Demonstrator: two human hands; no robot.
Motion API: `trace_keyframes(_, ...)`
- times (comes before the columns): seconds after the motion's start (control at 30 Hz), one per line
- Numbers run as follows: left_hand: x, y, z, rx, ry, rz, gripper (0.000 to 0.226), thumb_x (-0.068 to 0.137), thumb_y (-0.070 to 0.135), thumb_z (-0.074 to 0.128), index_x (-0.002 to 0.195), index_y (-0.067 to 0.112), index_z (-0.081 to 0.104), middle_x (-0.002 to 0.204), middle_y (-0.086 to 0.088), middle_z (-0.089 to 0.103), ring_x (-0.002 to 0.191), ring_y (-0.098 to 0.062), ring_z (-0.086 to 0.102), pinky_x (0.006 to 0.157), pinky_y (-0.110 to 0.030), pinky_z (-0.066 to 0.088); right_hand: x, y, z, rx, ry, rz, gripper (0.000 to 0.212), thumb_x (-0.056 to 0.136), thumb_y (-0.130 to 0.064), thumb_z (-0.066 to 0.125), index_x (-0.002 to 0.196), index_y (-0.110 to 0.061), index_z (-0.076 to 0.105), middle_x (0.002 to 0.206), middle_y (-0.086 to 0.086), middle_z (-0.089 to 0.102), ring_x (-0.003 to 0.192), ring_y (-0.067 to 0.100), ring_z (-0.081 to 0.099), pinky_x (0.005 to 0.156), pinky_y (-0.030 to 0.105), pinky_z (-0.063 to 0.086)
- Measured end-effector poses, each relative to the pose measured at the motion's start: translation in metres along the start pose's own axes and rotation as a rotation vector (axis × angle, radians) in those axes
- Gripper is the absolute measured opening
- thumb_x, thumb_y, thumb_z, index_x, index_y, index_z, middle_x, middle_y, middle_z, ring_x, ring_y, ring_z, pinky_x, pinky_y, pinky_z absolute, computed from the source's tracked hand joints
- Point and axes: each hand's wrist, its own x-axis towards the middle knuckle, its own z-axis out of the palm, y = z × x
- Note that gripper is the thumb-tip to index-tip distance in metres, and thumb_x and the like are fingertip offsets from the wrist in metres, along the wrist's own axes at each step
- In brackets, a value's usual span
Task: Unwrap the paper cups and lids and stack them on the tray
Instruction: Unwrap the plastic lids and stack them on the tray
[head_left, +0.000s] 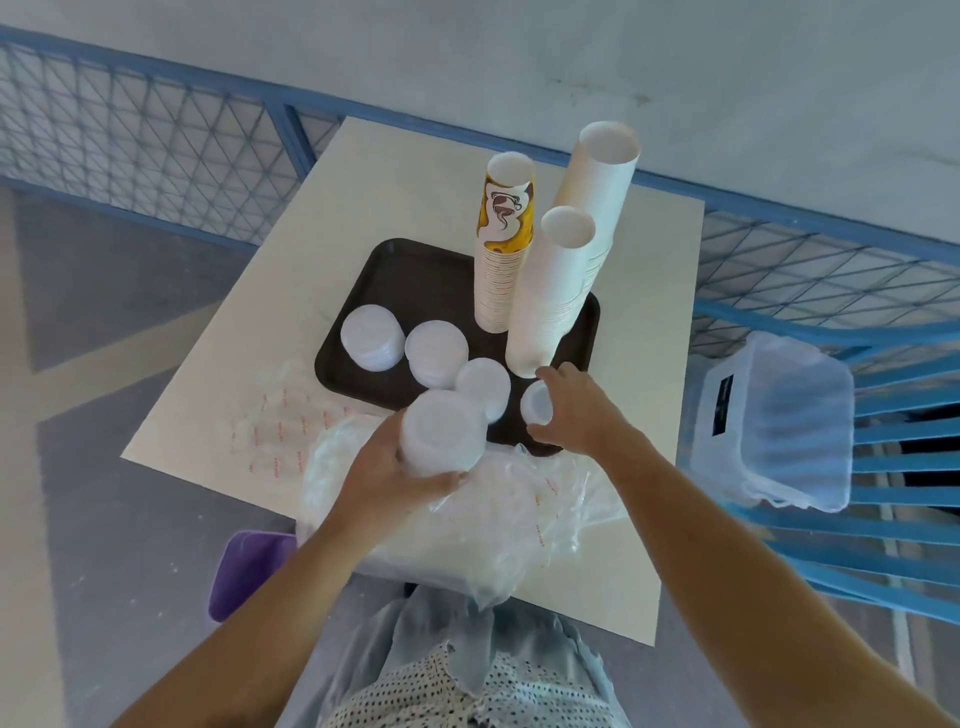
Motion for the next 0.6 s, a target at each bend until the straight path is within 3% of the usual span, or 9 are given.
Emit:
trace_keyframes(0.17,0.005,-0.001,0.011,0.021,0.032,-0.023,0.079,0.065,0.037,0.098,0.131,0.045,0.054,0.121,0.026,0.064,0.116,0.004,0.057,0.088,-0.013,0.044,0.018,0.009,0.017,-0.03,0.003,-0.011,0.085,0.08,-0.044,0.084,0.149,-0.016,0.041,0.136,0.007,0.052,0.123,0.027,0.052,0.102,0.042,0.052)
trace_keyframes(0.4,0.006,-0.009,0.018,0.028,0.039,-0.06,0.077,0.064,0.038,0.099,0.122,0.055,0.051,0.116,0.038,0.06,0.113,0.017,0.052,0.087,-0.014,0.042,0.019,0.008,0.035,-0.089,0.025,-0.052,0.084,0.08,-0.045,0.084,0.146,-0.014,0.042,0.13,0.008,0.053,0.116,0.028,0.052,0.099,0.041,0.052)
trace_keyframes(0.6,0.005,-0.006,0.018,0.023,0.04,-0.067,0.074,0.065,0.036,0.099,0.12,0.053,0.052,0.122,0.028,0.061,0.115,0.008,0.055,0.088,-0.014,0.042,0.017,0.008,0.043,-0.1,0.05,-0.054,0.086,0.081,-0.048,0.083,0.148,-0.013,0.042,0.134,0.007,0.049,0.118,0.026,0.05,0.102,0.04,0.05)
